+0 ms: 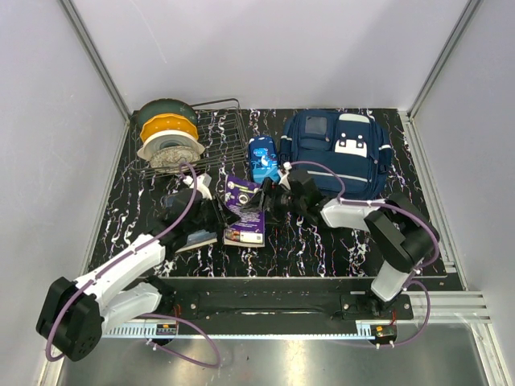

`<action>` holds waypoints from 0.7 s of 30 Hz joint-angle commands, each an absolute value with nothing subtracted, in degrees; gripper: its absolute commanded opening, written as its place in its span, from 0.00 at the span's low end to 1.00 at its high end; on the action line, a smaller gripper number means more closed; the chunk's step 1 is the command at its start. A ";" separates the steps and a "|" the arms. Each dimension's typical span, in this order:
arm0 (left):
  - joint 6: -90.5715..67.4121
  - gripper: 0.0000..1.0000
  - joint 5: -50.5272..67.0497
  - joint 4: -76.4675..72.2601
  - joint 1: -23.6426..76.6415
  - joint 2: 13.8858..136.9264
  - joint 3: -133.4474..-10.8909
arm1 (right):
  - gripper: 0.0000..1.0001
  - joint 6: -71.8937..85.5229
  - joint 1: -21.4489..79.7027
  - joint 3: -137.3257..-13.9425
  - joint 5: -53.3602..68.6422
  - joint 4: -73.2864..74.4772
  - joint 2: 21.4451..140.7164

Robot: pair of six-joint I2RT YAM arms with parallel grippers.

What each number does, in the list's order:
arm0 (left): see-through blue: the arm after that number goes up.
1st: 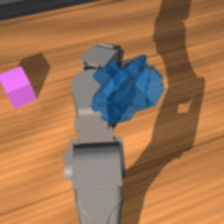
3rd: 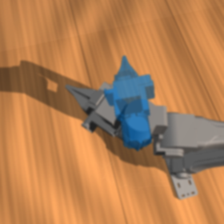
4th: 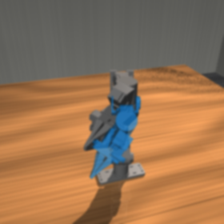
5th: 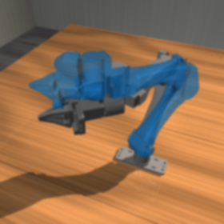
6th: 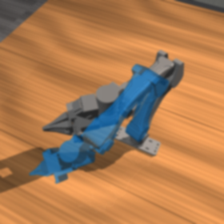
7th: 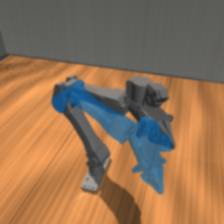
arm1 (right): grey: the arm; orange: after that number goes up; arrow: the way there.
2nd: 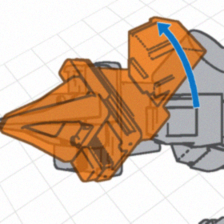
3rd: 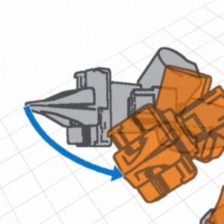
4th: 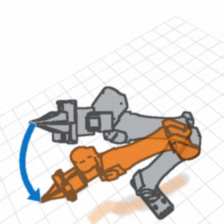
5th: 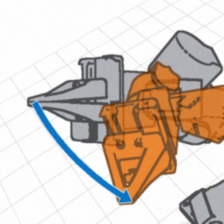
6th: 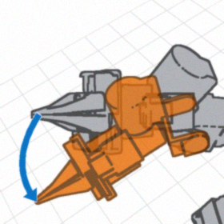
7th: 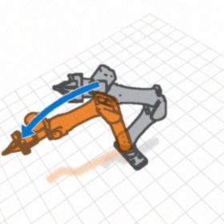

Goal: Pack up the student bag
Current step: Pick up the book from the center of the board.

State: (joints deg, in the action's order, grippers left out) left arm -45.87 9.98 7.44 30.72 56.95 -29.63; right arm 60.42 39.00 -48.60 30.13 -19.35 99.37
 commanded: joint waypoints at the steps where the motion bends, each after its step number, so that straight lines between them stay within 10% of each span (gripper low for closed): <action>1: -44.91 0.00 15.81 -2.02 30.67 54.75 -32.61 | 0.90 64.79 38.50 -46.93 32.44 -31.82 92.48; 4: -44.91 0.00 18.80 -5.27 30.67 55.19 -32.52 | 0.83 62.32 38.50 -47.72 30.69 -29.54 88.96; 14: -41.93 0.00 26.45 -9.05 30.76 57.83 -35.42 | 0.04 58.72 38.41 -46.05 25.67 -26.29 81.83; 17: -41.49 0.02 26.89 -9.58 30.76 57.83 -36.30 | 0.00 56.87 38.41 -46.49 24.09 -22.60 80.25; 21: -39.65 0.62 26.46 -7.48 30.76 57.92 -37.97 | 0.00 55.11 38.41 -45.88 19.70 -17.08 76.04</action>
